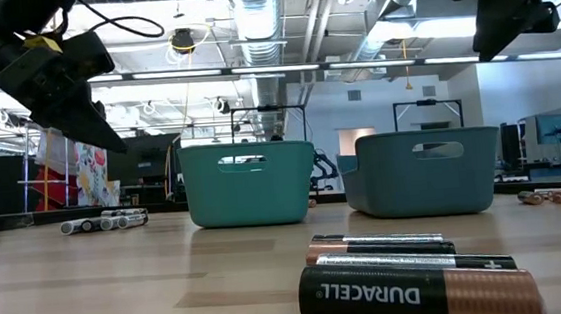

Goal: Sort batteries
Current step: Put the silver battery into the blue bin

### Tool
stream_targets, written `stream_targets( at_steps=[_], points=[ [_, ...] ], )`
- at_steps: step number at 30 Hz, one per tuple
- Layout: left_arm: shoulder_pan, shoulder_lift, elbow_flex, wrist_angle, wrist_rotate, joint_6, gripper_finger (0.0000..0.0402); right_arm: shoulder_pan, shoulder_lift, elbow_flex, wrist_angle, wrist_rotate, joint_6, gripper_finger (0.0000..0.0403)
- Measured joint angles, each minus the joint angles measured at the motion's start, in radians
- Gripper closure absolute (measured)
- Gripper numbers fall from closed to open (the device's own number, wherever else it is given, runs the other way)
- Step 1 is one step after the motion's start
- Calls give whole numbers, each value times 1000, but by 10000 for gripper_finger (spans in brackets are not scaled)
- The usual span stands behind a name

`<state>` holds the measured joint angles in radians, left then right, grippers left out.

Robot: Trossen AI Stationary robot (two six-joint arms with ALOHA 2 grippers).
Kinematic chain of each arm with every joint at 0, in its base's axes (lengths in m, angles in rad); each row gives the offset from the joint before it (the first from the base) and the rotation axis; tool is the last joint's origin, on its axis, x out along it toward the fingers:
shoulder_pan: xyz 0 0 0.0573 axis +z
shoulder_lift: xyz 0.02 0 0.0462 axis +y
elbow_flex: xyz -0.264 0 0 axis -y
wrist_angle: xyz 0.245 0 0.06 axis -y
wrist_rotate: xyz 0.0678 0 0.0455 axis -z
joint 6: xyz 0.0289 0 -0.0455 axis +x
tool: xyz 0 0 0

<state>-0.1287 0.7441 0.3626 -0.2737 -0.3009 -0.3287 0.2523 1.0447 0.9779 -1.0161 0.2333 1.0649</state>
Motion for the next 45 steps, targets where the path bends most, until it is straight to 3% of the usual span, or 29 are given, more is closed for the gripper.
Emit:
stream_targets(
  at_steps=[9,18,23,30,39,45],
  points=[
    [1,2,0,107,-41,-169,288,0,0,0,-7,0,60,298],
    [1,2,1,395,-40,-2,288,-6,4,0,23,28,90,298],
    [3,2,20,420,-2,77,288,-61,4,0,28,38,84,305],
    [98,2,90,337,0,73,288,-252,0,0,58,-49,-219,308],
    [210,2,174,338,-2,79,288,-595,-6,-1,137,-282,-737,308],
    [238,2,201,339,-80,43,288,-813,-64,-2,137,-441,-974,308]
  ],
)
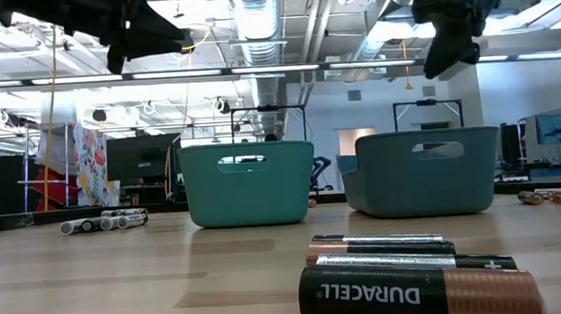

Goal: Sort batteries
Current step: Put the silver battery into the blue bin

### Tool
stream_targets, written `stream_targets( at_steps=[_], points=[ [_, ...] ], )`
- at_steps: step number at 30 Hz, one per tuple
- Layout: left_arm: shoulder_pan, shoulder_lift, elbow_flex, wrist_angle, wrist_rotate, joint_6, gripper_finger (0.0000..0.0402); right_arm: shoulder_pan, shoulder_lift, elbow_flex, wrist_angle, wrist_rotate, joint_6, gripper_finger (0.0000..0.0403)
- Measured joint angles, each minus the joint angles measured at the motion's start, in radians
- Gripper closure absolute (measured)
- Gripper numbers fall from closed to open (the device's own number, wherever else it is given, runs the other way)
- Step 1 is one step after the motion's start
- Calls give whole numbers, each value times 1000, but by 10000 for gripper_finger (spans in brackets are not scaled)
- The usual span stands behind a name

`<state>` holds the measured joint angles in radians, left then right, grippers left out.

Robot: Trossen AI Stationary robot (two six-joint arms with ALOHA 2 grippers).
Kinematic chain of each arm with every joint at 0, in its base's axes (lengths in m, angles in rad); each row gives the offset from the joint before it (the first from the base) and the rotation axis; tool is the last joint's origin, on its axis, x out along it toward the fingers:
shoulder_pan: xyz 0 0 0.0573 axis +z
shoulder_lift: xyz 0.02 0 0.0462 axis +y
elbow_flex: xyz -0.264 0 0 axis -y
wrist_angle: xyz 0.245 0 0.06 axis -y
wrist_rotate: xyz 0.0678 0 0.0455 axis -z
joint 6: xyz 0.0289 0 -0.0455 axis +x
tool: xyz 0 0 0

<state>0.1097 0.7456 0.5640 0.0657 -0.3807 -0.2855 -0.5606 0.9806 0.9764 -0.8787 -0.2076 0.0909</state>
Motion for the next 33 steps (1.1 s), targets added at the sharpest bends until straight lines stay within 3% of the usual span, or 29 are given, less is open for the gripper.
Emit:
stream_targets(
  at_steps=[6,11,16,26,30,33],
  points=[
    [0,0,0,-2,-7,-17,288,-134,-68,-17,53,-57,-74,308],
    [0,0,0,-3,-47,-41,288,-183,-129,-177,233,-225,1,308],
    [0,0,0,-6,-50,-15,288,-180,-134,-287,361,-226,161,308],
    [2,1,0,-33,-47,54,288,-182,-92,-292,367,-217,311,308],
    [2,1,0,-34,-46,68,288,-182,-93,-281,326,-196,377,314],
    [2,0,0,-33,-46,100,288,-182,-90,-235,204,-98,372,330]
  ],
)
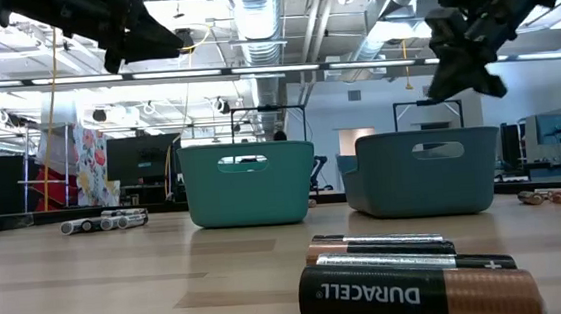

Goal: Sort batteries
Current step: Put the silver battery into the blue bin

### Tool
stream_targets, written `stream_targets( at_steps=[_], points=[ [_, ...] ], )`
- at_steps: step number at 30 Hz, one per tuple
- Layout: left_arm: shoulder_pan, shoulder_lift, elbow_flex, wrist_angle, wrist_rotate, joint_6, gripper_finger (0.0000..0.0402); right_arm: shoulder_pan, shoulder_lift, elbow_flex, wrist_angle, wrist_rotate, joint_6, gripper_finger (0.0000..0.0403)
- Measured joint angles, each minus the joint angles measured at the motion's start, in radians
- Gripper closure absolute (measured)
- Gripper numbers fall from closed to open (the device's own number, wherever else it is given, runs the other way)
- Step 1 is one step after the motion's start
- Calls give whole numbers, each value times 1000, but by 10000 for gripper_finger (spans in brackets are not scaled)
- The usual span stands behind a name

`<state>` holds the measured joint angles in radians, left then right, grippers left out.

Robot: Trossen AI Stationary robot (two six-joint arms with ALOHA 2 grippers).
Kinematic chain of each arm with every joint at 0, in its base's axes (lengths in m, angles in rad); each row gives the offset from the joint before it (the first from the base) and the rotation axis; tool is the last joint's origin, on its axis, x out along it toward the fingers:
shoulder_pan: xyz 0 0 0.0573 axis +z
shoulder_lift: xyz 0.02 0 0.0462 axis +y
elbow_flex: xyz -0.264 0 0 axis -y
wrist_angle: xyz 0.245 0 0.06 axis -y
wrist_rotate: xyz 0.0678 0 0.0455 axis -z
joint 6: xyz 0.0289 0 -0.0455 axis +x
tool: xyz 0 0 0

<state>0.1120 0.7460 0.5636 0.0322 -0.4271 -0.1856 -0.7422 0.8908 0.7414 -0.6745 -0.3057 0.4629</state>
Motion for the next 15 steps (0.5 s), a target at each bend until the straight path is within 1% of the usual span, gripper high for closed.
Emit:
stream_targets(
  at_steps=[2,6,10,15],
  points=[
    [0,0,0,-1,1,9,288,-3,12,37,-81,46,0,340],
    [0,0,0,-10,0,38,288,-58,60,111,-263,54,-1,351],
    [0,0,0,-30,0,100,288,-137,159,151,-465,55,-102,352],
    [0,0,0,-29,0,129,288,-193,261,154,-543,54,-226,341]
  ],
)
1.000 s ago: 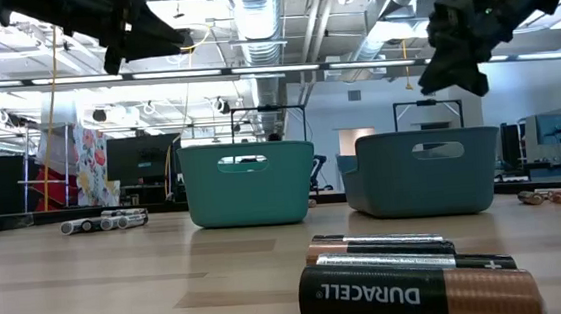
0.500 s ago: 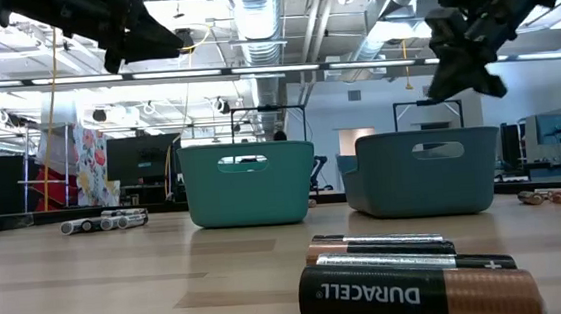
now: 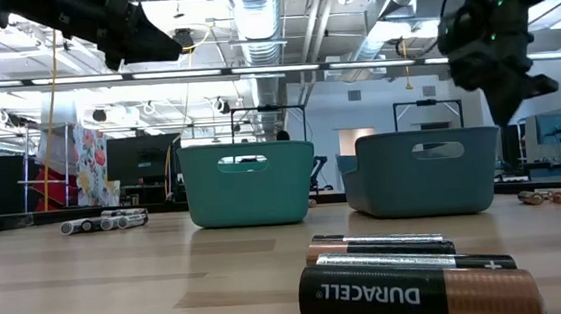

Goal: Sort batteries
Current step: Put the silver battery into the blue bin

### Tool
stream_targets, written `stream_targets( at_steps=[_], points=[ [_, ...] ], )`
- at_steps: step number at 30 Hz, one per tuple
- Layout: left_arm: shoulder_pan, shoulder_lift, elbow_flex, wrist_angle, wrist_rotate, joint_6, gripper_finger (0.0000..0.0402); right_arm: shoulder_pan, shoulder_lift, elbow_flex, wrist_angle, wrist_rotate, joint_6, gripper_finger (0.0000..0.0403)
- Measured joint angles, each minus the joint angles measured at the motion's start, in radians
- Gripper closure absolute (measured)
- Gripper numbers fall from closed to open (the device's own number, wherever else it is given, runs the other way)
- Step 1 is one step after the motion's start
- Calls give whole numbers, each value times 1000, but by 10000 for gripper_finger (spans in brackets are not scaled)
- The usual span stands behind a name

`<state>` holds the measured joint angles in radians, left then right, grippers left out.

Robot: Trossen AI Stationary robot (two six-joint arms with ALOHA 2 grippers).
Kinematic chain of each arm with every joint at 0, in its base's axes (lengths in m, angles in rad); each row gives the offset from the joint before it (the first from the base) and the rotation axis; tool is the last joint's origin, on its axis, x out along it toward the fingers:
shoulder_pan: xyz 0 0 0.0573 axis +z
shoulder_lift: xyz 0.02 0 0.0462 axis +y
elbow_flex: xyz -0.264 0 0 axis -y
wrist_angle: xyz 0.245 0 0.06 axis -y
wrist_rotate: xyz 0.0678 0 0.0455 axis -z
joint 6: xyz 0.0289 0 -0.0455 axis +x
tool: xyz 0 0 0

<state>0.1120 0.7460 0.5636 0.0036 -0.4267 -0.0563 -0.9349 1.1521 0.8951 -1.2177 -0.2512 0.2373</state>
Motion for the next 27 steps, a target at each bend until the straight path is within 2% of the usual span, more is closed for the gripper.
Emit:
stream_targets(
  at_steps=[5,11,16,21,27],
  points=[
    [0,0,0,-9,0,-7,288,-1,81,0,-52,3,-86,312],
    [0,0,0,-62,0,-24,288,23,174,0,-58,81,-92,277],
    [0,0,-1,-68,0,-34,288,25,243,0,-59,85,-92,257],
    [0,0,-1,-68,0,-34,288,25,291,0,-64,90,-91,249],
    [0,0,-1,-94,0,-34,288,26,307,-5,-92,90,-88,256]
  ],
)
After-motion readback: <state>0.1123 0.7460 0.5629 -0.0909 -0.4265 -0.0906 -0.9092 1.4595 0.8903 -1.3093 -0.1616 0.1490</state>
